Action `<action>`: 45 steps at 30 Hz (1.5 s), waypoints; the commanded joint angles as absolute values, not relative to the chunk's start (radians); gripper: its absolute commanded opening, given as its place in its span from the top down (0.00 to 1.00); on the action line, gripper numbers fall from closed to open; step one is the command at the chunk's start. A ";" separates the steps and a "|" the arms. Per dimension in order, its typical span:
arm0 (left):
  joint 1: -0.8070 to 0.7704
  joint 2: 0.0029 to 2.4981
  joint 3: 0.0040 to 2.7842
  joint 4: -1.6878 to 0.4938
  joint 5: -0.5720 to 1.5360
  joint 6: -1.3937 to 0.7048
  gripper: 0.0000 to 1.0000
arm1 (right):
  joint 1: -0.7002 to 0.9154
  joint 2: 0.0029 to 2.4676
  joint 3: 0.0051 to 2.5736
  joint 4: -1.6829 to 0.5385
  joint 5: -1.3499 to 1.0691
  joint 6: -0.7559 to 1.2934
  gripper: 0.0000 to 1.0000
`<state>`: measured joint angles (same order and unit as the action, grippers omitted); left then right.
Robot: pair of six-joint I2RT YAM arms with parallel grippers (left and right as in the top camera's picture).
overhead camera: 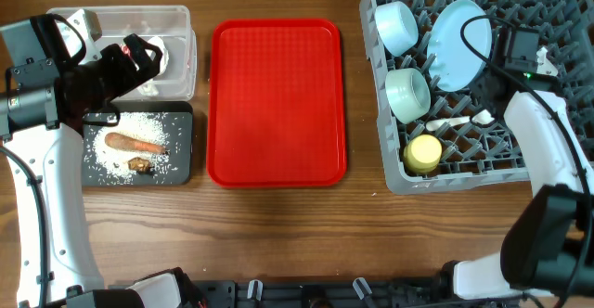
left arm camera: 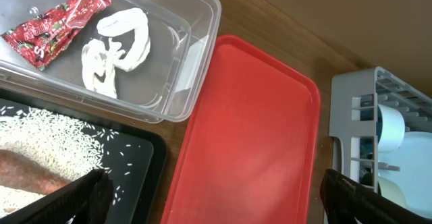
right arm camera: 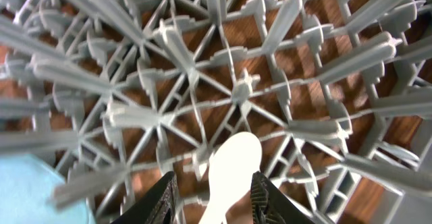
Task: Sort waste into correct bins and load items into the dishwasher rack
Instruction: 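Carry the spoon right and lower it into the dish rack, then open the right gripper and withdraw it from the rack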
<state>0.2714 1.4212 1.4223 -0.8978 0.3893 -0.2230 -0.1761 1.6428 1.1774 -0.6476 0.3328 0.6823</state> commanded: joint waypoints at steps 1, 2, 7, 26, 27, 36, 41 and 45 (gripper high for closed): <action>0.275 1.419 1.429 -0.896 0.387 -0.214 0.00 | -0.177 1.484 1.201 -0.689 0.248 0.555 0.64; 0.275 1.419 1.429 -0.896 0.387 -0.214 0.00 | -0.177 1.451 1.208 -0.706 0.221 0.531 0.64; 0.275 1.419 1.429 -0.896 0.387 -0.214 0.00 | -0.177 1.192 1.223 -0.789 -0.039 0.296 0.51; 0.275 1.419 1.429 -0.896 0.387 -0.214 0.00 | -0.177 0.714 1.223 -1.120 -0.530 0.214 0.00; 0.275 1.419 1.429 -0.896 0.387 -0.214 0.00 | -0.177 0.716 1.222 -1.134 -0.510 0.213 0.00; 0.275 1.419 1.429 -0.896 0.387 -0.214 0.00 | -0.142 0.711 1.177 -0.988 -0.437 0.040 0.00; 0.275 1.419 1.429 -0.896 0.387 -0.214 0.00 | -0.082 0.694 1.073 -0.793 -0.369 0.027 0.00; 0.275 1.419 1.429 -0.896 0.387 -0.214 0.00 | -0.072 0.639 0.882 -0.536 -0.355 0.029 0.00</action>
<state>0.2714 1.4212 1.4223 -0.8978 0.3893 -0.2226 -0.0830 0.6868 1.0180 -0.6590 -0.3988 0.0563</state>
